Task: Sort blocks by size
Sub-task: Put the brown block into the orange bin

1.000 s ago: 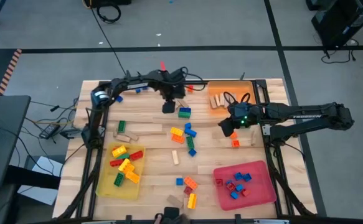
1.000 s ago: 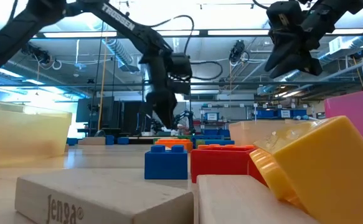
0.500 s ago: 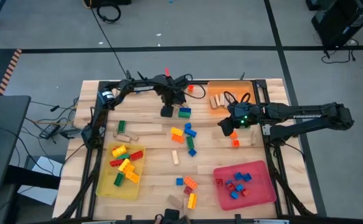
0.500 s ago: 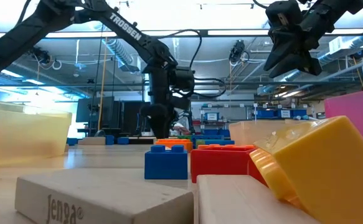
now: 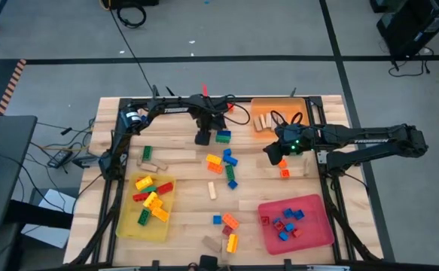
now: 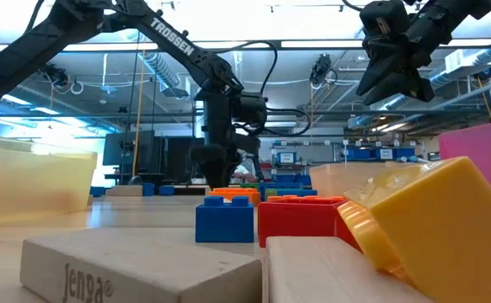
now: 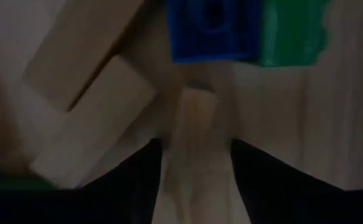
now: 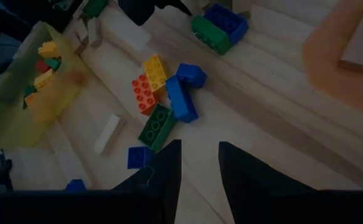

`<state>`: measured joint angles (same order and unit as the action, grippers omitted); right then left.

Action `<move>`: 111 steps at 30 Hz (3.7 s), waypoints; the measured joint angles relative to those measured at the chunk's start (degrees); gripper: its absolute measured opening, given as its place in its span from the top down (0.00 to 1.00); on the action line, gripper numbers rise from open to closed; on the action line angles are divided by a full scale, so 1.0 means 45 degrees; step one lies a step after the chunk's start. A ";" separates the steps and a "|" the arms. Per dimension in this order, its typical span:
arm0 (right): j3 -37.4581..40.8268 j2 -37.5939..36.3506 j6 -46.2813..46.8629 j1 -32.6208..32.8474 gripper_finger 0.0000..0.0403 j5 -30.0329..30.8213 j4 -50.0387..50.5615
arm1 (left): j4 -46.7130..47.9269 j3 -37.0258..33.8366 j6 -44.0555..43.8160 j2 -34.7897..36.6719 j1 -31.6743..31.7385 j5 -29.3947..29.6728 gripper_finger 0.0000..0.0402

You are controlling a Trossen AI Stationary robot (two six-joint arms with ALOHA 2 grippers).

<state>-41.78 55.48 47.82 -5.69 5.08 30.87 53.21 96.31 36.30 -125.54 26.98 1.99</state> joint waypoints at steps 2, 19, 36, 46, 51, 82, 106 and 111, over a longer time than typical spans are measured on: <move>0.0000 0.0000 0.0004 0.0000 0.70 0.0000 -0.0005 | 0.0069 0.0000 -0.0550 -0.0019 -0.0014 0.0265 0.57; 0.0000 0.0000 -0.0454 0.0000 0.70 0.1062 -0.0855 | -0.0243 0.0000 -0.6103 0.3352 -0.0589 -0.2335 0.86; 0.0000 0.0102 -0.3639 -0.1026 0.59 0.2226 -0.8168 | -0.7340 0.0005 -1.1181 0.4951 -0.1136 -0.6281 0.86; 0.0000 0.0136 -0.4063 -0.1945 0.41 0.0433 -1.0107 | -0.9319 0.0005 -1.2173 0.4915 -0.1420 -0.6577 0.86; -0.0005 0.0357 -0.4105 -0.2145 0.45 0.0143 -1.0295 | -0.9813 0.0005 -1.2304 0.4887 -0.1553 -0.6661 0.86; -0.0523 0.0622 -0.4674 -0.4284 0.83 -0.0566 -0.9863 | -1.0140 0.0000 -1.1531 0.4882 -0.1474 -0.4839 0.55; -0.1962 0.5454 -0.4866 -0.9941 0.83 -0.1527 0.0323 | -0.4401 0.0000 -0.9250 0.4930 -0.0605 -0.1116 0.55; -0.1962 0.6902 -0.4897 -1.0302 0.83 -0.1848 0.0538 | -0.4032 0.0000 -0.9383 0.4961 -0.1191 -0.0752 0.58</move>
<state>-50.61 86.54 25.78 -52.05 -3.24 33.29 35.06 96.31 -5.93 -103.21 21.62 -1.40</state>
